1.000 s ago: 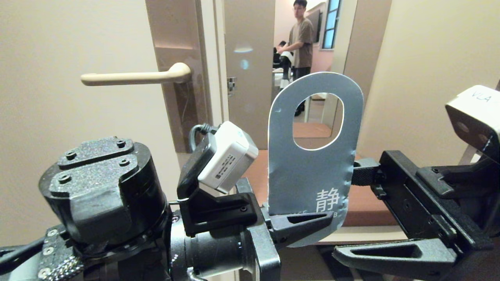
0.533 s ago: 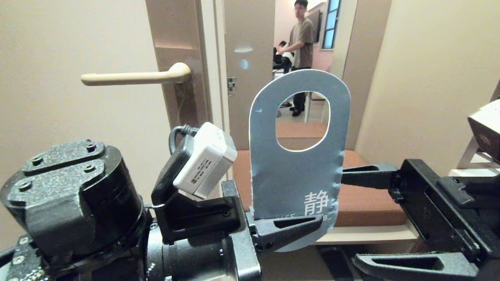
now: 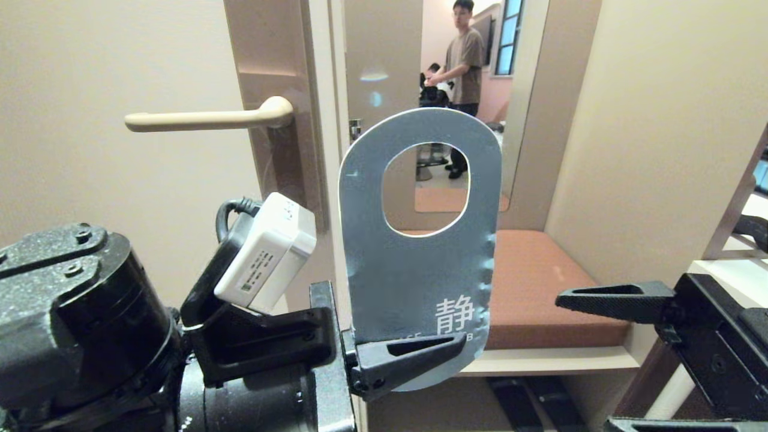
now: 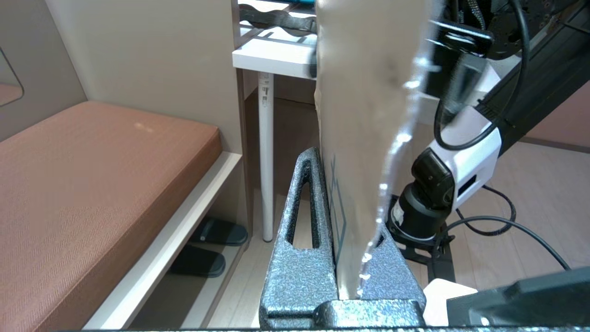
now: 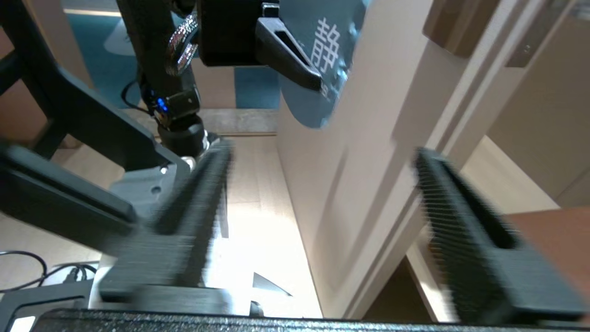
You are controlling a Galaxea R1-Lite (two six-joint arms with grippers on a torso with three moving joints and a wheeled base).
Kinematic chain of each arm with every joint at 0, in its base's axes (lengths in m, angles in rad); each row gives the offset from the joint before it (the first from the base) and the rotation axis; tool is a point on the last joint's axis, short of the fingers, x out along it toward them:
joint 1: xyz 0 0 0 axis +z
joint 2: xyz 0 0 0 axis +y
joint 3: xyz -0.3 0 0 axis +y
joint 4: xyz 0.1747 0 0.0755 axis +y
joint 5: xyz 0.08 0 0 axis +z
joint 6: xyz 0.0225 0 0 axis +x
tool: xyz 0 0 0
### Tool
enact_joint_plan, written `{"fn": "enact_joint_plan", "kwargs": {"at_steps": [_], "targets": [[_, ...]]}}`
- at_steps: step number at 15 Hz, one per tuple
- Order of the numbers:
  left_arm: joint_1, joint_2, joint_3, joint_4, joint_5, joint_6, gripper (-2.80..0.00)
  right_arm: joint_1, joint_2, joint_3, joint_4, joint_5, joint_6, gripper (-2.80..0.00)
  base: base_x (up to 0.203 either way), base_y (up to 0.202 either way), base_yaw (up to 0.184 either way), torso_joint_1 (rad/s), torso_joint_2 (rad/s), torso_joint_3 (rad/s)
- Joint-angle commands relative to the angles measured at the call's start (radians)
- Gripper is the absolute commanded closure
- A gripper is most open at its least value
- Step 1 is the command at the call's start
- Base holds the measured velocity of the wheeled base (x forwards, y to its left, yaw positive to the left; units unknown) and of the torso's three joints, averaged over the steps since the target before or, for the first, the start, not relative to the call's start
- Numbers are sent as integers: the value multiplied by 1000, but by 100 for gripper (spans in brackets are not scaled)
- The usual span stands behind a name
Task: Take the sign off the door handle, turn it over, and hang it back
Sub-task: Hang the sign back with the other side facing out
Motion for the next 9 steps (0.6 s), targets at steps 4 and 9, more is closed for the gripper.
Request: {"fn": "enact_joint_plan", "kwargs": {"at_steps": [4, 9], "targets": [[2, -25, 20, -5, -2, -1, 0, -48, -52, 53, -4, -70, -6, 0, 0, 0, 0, 0, 0, 0], [21, -39, 37, -3, -2, -1, 0, -161, -151, 173, -4, -273, -3, 0, 0, 0, 0, 0, 0, 0]]}}
